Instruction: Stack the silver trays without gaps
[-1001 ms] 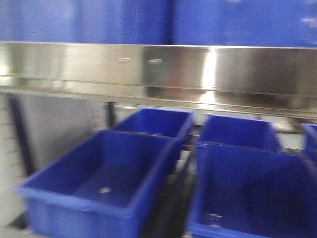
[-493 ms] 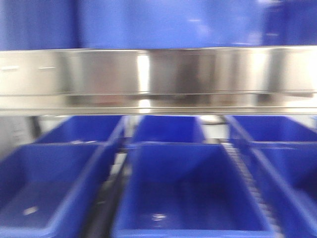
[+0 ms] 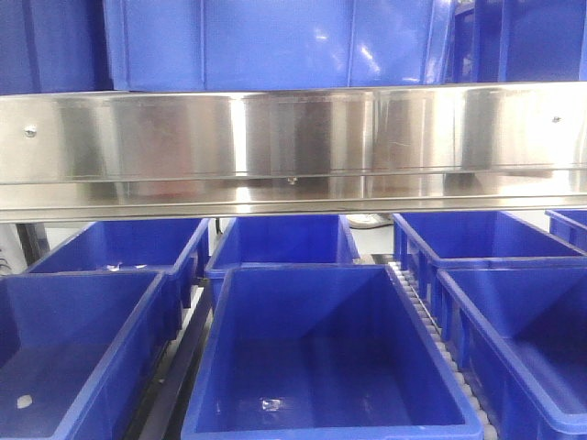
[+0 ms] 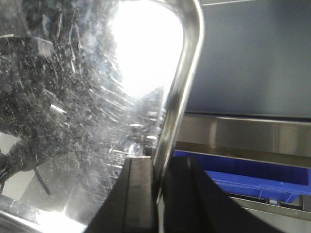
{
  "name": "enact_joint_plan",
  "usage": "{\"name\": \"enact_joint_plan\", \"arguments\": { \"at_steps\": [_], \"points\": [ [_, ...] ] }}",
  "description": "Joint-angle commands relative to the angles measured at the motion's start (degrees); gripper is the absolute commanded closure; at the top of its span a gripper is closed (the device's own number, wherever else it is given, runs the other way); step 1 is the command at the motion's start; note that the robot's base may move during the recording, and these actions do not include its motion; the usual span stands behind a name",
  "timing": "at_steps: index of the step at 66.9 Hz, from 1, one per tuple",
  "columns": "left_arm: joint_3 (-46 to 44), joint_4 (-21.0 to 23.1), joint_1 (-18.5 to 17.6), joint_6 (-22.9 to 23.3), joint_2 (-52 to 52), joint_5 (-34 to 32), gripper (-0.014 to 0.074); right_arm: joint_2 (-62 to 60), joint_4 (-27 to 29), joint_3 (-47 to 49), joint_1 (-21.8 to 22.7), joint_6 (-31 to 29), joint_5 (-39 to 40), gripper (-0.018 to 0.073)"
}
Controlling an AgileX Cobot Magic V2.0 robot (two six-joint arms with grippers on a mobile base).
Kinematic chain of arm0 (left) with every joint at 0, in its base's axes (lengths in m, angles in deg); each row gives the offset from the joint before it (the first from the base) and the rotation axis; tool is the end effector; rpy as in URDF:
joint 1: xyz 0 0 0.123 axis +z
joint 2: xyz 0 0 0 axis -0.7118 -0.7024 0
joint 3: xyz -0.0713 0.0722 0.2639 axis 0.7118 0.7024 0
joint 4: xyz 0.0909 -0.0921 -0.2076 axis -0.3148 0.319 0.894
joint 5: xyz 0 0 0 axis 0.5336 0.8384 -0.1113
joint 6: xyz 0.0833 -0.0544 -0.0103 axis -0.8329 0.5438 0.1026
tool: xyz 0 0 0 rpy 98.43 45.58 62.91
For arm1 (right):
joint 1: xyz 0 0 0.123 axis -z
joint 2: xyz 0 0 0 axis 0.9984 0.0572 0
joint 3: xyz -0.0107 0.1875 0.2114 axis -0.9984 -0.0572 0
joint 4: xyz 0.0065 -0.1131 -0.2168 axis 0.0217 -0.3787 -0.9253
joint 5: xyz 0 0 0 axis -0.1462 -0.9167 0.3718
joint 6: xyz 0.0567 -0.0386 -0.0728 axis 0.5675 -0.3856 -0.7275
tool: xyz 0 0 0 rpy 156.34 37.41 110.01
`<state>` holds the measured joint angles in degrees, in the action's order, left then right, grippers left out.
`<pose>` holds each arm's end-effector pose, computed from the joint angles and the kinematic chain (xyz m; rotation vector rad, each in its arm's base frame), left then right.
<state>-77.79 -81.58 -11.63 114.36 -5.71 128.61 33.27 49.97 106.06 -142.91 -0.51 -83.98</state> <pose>0.1824 -0.1215 0.4239 0.0099 1.8924 0.2224 0.1804 0.2032 0.3852 -0.1112 2.2758 0.4797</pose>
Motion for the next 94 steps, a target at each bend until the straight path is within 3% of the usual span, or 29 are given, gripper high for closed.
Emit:
{"name": "enact_joint_plan", "arguments": {
  "at_steps": [1, 48, 56, 66, 73, 77, 81, 90, 94],
  "points": [
    [-0.3, 1.0, -0.9, 0.7, -0.5, -5.7, 0.0613, -0.2, 0.8, 0.7, -1.1, -1.0, 18.9, 0.0583],
    [-0.3, 1.3, -0.9, 0.7, -0.5, -5.9, 0.0613, -0.2, 0.6, 0.7, -1.1, -1.0, 18.9, 0.0583],
    [-0.4, 3.1, -0.9, 0.7, -0.5, -6.5, 0.0613, -0.2, 0.6, 0.7, -0.6, -1.0, 13.1, 0.0578],
    [-2.9, 12.7, -0.9, -2.4, -1.2, -11.1, 0.0613, -0.2, 0.6, 0.7, 2.9, -1.0, 3.9, 0.0569],
    [-5.1, 14.0, -0.7, -2.9, -3.7, -11.4, 0.0613, -0.2, 0.6, 0.9, 6.3, -2.0, 3.7, 0.0569],
    [-7.0, 17.0, 0.0, -6.3, -5.8, -11.4, 0.0613, -0.2, 0.6, 1.6, 8.7, -2.9, 3.3, 0.0569],
    [-9.5, 22.3, 1.9, -10.7, -8.9, -11.5, 0.0613, -0.2, 0.6, 2.6, 10.9, -4.5, 3.0, 0.0569],
    [-14.8, 30.9, 6.5, -13.7, -14.5, -13.8, 0.0613, 0.7, 0.8, 5.3, 16.3, -8.8, 2.2, 0.0569],
    [-17.6, 36.3, 9.8, -17.2, -16.7, -17.0, 0.0613, 1.8, 2.0, 7.3, 18.6, -11.3, 1.6, 0.0569]
  ]
}}
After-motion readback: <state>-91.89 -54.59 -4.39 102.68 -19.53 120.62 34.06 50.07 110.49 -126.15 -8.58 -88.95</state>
